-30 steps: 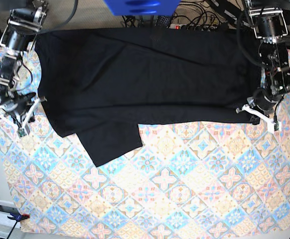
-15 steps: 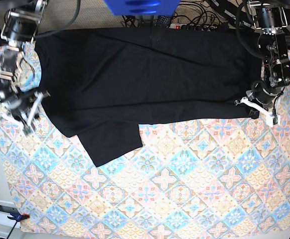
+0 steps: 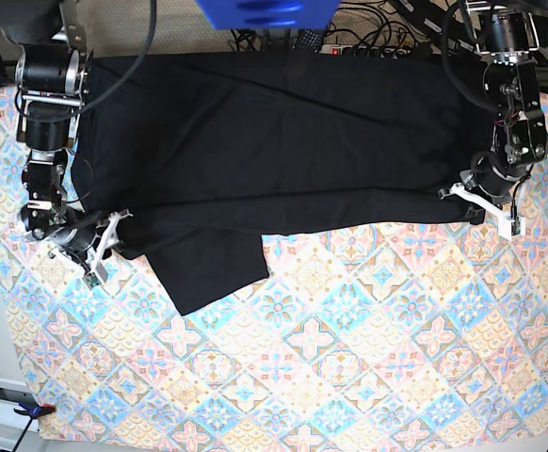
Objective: Fold the T-shirt properly
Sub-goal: 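Lift the grasped side edges and fold them toward the collar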
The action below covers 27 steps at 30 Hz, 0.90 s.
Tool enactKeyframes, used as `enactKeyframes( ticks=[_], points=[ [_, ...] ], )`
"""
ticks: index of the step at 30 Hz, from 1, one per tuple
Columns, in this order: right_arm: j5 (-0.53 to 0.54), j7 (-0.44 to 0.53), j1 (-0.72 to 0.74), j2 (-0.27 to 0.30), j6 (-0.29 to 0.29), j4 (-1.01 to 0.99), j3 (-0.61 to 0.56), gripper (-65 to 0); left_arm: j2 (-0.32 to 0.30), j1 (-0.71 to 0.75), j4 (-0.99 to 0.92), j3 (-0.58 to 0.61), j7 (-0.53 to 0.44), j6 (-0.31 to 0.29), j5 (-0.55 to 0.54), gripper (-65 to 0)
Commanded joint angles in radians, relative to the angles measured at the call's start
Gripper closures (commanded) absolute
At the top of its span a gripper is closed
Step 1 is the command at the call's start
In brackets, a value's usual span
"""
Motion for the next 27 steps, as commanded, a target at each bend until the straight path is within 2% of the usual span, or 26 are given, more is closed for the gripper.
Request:
enactKeyframes(
  ticks=[1, 7, 13, 16, 21, 23, 27],
  points=[
    [0.005, 0.018, 0.028, 0.022, -0.003, -0.015, 0.000, -22.4, -0.016, -0.010, 0.017, -0.009, -0.017, 0.000, -0.005, 0.0],
    [0.003, 0.051, 0.086, 0.025, -0.003, -0.135, -0.055, -23.5, -0.014, -0.013, 0.017, -0.009, -0.017, 0.000, -0.005, 0.0],
    [0.003, 0.065, 0.087, 0.025, -0.003, -0.143, -0.079, -35.8, -0.014, -0.014, 0.017, -0.009, -0.017, 0.000, -0.005, 0.0],
    [0.003, 0.065, 0.087, 0.025, -0.003, -0.144, -0.079, -36.5, -0.014, -0.014, 0.017, -0.009, -0.017, 0.000, -0.005, 0.0],
    [0.003, 0.058, 0.086, 0.025, -0.003, -0.144, -0.081, -31.2, -0.014, -0.014, 0.017, -0.009, -0.017, 0.000, -0.005, 0.0],
    [0.003, 0.058, 0.084, 0.025, -0.003, -0.144, -0.081, -26.6, -0.014, -0.014, 0.017, -0.009, -0.017, 0.000, -0.005, 0.0],
    [0.006, 0.058, 0.081, 0.025, -0.003, -0.144, -0.072, -12.8, -0.014, -0.014, 0.017, -0.009, -0.017, 0.000, -0.005, 0.0]
  ],
)
